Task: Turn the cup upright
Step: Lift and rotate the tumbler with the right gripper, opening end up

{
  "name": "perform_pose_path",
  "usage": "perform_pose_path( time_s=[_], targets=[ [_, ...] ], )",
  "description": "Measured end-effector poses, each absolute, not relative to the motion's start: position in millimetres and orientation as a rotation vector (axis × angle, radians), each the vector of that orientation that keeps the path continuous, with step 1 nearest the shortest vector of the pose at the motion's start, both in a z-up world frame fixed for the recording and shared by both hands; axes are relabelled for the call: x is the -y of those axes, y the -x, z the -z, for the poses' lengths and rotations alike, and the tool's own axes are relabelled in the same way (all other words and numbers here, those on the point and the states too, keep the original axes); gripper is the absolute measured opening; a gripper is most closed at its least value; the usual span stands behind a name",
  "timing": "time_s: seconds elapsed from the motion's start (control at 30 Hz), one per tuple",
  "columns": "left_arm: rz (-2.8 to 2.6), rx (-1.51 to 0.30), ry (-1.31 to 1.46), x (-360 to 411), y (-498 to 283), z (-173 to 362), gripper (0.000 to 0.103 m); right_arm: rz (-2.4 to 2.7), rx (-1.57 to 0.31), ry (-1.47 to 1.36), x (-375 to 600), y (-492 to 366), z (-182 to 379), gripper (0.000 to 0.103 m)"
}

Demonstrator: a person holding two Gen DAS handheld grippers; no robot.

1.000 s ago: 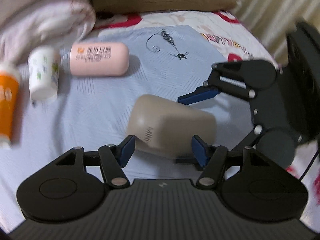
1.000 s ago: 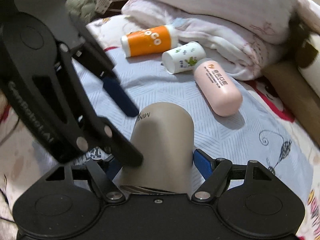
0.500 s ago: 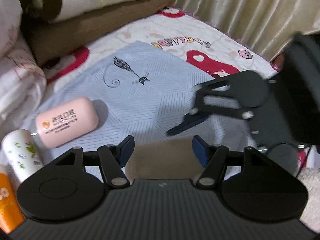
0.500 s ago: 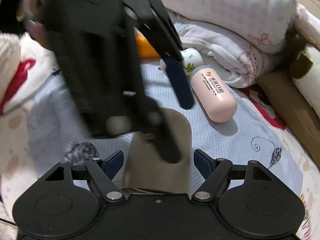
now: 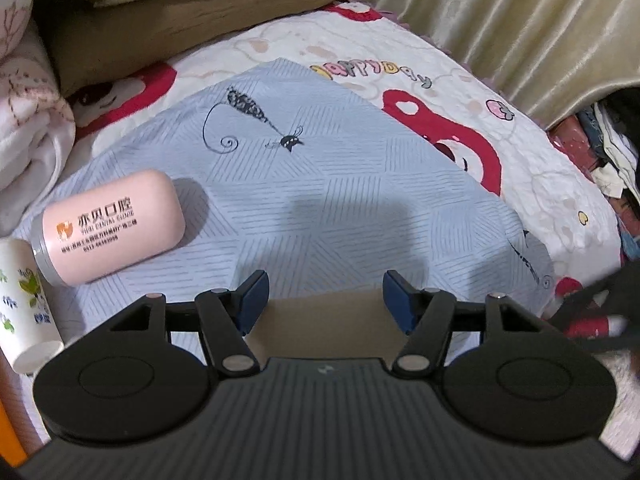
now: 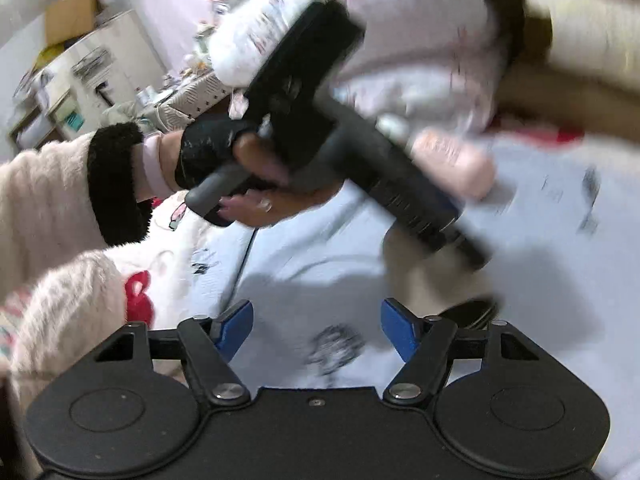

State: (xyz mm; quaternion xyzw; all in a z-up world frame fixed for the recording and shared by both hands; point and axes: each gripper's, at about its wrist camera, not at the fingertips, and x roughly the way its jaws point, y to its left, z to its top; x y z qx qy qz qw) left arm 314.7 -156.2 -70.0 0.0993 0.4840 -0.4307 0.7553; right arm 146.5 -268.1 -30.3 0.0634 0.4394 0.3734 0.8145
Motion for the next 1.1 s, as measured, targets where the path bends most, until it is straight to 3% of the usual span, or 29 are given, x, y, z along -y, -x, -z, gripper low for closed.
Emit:
perform_pose_path(
  time_s=[0.17,0.47,0.63,0.93,1.1],
  targets=[
    [0.897,-1.115,-0.186,152.1,-318.3,77.6,0.062,-0.653,-1.106,-0.401,256.3,-170.0,79.2,0.075],
    [0.876,-1.196,0.017,120.4,-333.0,82.5,0.063,-0.506,-1.052,-0.629,266.0,-180.2,110.4,0.075],
    [0.895,-1.225,0.073,111.7,-335.0,85.1,0.066,-0.443,-1.052,-0.744,281.4,-187.1,119.5,0.082],
    [0.887,-1.271,0.073,113.4,-333.6,95.9,0.072,-0.342,-1.045,-0.691,294.9,-224.7,118.7,0.097],
    [0.864,-1.26,0.055,114.3,-329.8,93.2,0.072,-0.339,-1.075,-0.69,289.7,-222.3,119.2,0.098]
  ],
)
